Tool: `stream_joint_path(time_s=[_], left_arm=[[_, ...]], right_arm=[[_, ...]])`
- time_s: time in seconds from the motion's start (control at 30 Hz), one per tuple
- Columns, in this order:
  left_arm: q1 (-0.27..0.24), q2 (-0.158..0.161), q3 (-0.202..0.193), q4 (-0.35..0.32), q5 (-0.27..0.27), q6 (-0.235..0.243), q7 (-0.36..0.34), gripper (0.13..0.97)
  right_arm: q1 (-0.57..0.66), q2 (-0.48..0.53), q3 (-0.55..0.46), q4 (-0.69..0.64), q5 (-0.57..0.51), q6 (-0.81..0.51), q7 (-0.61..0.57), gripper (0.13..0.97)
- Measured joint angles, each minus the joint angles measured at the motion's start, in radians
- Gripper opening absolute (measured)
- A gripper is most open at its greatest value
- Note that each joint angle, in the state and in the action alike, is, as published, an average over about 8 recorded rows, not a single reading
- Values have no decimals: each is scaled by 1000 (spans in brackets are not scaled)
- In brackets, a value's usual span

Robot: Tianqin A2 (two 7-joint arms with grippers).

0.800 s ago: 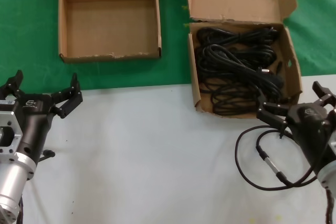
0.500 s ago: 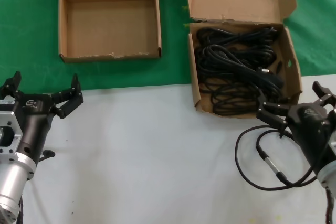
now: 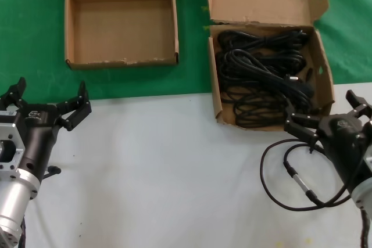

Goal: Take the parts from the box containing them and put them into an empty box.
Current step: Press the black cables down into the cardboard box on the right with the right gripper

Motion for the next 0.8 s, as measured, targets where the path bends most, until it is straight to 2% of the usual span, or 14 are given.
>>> stream_joint_path(time_s=[0.27,0.37,0.57,0.8], left_arm=[[0,0,0,0,0,0,0,797],[0,0,0,0,0,0,0,745],[0,0,0,0,0,0,0,659],[0,0,0,0,0,0,0,486]], right_arm=[[2,13,-10,4,4,6,1,966],[10,46,-35,14,17,20,1,966],[60,194,-144,47,73,55,-13,966],[214,425,-361,63,142,59,-43,966]])
